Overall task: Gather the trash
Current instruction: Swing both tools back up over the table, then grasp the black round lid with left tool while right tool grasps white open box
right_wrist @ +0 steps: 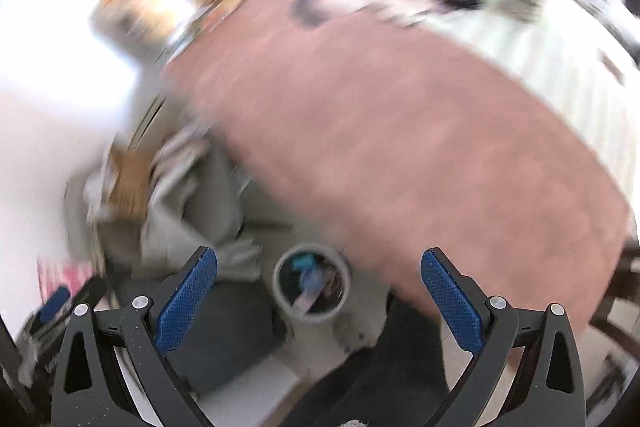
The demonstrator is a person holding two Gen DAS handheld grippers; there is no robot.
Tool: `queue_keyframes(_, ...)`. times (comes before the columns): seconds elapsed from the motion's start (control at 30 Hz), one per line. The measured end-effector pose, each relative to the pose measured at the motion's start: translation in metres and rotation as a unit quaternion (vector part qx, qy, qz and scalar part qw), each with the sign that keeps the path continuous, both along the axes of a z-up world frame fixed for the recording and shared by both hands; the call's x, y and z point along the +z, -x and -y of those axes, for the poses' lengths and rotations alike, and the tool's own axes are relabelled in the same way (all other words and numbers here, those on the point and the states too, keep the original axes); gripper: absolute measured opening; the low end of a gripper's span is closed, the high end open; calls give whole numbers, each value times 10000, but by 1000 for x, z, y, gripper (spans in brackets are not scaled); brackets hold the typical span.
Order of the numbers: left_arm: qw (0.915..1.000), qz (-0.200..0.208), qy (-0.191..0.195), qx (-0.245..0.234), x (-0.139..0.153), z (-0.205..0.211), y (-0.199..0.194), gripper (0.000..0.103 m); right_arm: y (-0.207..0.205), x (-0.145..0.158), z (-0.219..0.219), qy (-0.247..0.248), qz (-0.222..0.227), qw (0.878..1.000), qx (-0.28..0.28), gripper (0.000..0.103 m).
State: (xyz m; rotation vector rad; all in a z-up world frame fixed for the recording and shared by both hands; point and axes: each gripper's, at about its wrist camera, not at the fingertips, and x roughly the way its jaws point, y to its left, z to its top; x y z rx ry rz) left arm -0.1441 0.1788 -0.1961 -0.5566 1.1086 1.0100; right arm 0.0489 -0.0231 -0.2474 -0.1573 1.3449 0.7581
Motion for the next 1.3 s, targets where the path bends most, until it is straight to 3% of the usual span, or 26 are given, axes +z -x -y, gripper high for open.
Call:
queue_keyframes(0.2, 9988, -129, 70, -462, -9, -34, -144, 100, -182, -8, 40, 187, -46, 9893, -1446, 103)
queue_keyframes(0.33, 9963, -260, 490, -659, -38, -58, -256, 100, -313, -26, 56, 458, 43, 9736, -2236, 103)
queue_keyframes(0.5, 9903, -510, 924, -900, -79, -81, -368, 100, -422, -53, 43, 657, -83, 9646, -2551, 103)
queue_keyframes(0.67, 9833, -744, 1307, -1026, -108, -97, -433, 100, -477, -89, 0, 1101, -260, 9675, -2260, 103)
queue_keyframes(0.8, 9782, -940, 1344, -1273, -120, -99, -470, 100, -492, -119, -20, 1388, -480, 9672, -2073, 101)
queue_keyframes(0.83, 9775, -954, 1341, -1322, -120, -98, -474, 100, -492, -120, -20, 1375, -480, 9676, -2062, 98)
queue_keyframes(0.9, 9746, -963, 1383, -1474, -121, -93, -488, 100, -494, -124, -19, 1441, -436, 9674, -2037, 78)
queue_keyframes(1.1, 9611, -718, 1646, -2099, -121, -62, -533, 100, -503, -115, 26, 1362, -322, 9680, -2085, 77)
queue_keyframes(1.3, 9418, -595, 2130, -2531, -135, -25, -576, 100, -518, -114, 93, 1675, -234, 9542, -2467, 77)
